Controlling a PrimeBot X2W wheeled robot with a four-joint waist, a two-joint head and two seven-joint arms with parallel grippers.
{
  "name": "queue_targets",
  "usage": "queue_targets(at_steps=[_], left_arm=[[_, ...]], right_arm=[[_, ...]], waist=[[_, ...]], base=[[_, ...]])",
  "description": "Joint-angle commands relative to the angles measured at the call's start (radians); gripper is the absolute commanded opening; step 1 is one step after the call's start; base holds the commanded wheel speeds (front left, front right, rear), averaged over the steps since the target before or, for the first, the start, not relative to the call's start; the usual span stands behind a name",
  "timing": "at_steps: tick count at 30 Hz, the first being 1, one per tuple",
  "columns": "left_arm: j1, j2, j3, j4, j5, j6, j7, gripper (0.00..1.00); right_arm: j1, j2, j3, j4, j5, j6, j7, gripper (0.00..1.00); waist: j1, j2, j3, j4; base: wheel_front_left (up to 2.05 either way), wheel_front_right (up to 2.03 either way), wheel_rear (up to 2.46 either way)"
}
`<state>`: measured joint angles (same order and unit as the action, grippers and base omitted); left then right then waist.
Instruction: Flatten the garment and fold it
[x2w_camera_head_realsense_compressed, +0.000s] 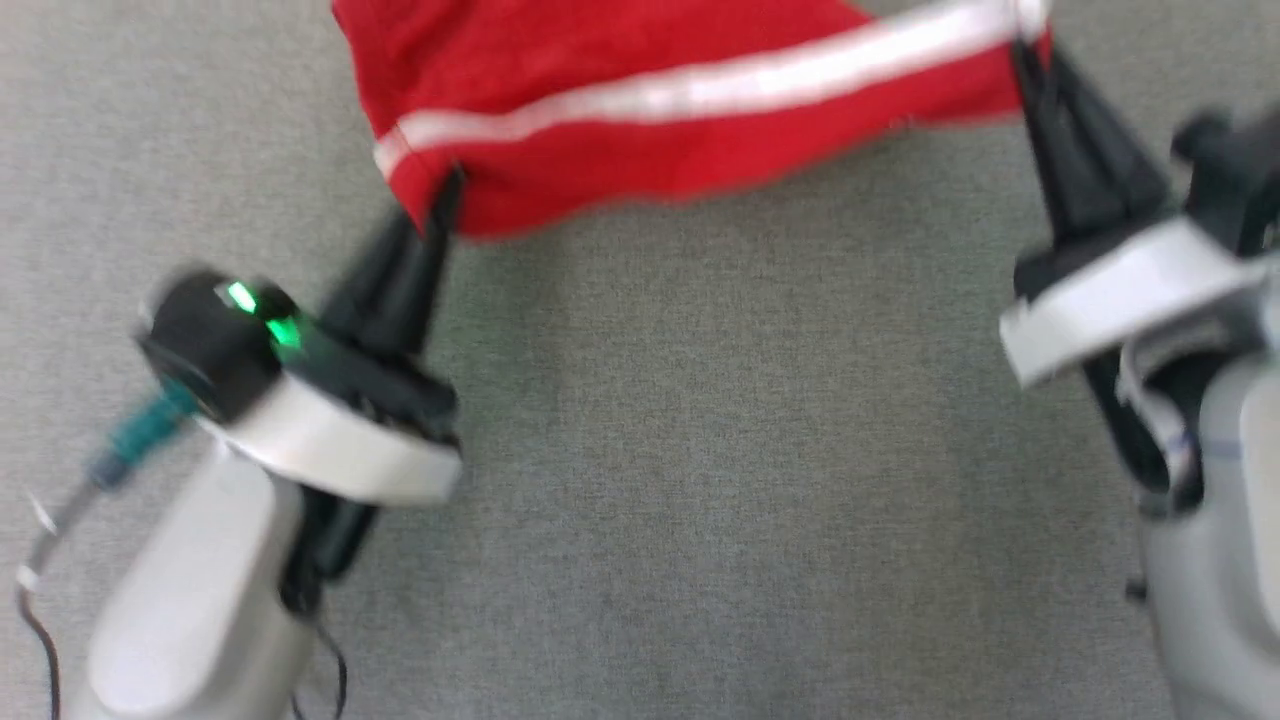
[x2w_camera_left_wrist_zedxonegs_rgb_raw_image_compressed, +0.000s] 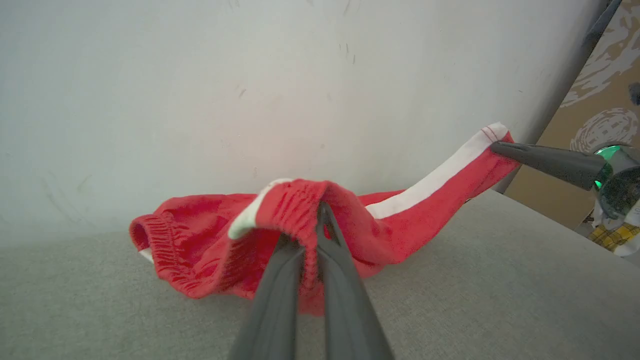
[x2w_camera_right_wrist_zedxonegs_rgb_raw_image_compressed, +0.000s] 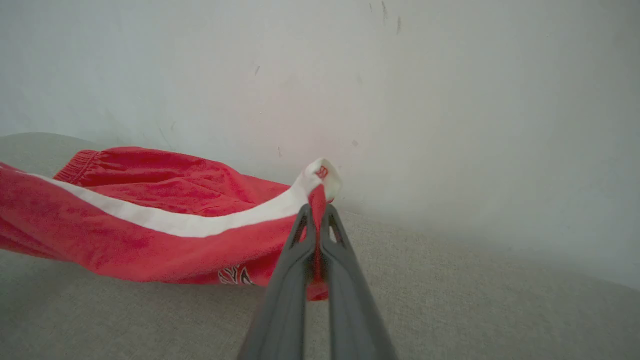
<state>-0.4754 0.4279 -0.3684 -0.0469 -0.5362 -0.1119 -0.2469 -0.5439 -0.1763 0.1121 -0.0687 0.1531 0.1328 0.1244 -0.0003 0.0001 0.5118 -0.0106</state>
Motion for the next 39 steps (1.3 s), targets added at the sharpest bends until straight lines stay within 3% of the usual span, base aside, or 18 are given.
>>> queue_targets(at_steps=[1,12,20,28,39], left_arm=[[0.053,0.0,-0.019,-0.006,0.021,0.012,-0.006,0.0],[0.276,0.004,-0.106,0.023,-0.021,0.013,0.023,0.0],[0.415,0.015,-0.129,0.028,-0.074,0.025,0.048,0.0],[0.582,0.021,-0.145,-0.036,-0.128,0.068,0.069,0.0],[0.719,0.035,-0.127,-0.155,-0.156,0.141,0.062,0.0]], right_arm=[[0.07,0.015,-0.018,-0.026,0.01,-0.002,0.006,0.0],[0.467,0.026,-0.076,-0.106,0.133,-0.002,0.104,0.0],[0.627,0.029,-0.122,-0.158,0.187,-0.002,0.18,0.0],[0.765,0.066,-0.159,-0.229,0.216,-0.002,0.24,0.0],[0.886,0.107,-0.194,-0.327,0.217,-0.002,0.26,0.0]], waist=[[0.0003,-0.0001,-0.058,0.01],[0.0003,-0.0001,-0.187,0.03],[0.0003,-0.0001,-0.268,0.022],[0.0003,-0.0001,-0.346,0.017],[0.0003,-0.0001,-0.372,0.047]], base=[[0.0,0.0,0.0],[0.0,0.0,0.0],[0.0,0.0,0.0],[0.0,0.0,0.0],[0.0,0.0,0.0]])
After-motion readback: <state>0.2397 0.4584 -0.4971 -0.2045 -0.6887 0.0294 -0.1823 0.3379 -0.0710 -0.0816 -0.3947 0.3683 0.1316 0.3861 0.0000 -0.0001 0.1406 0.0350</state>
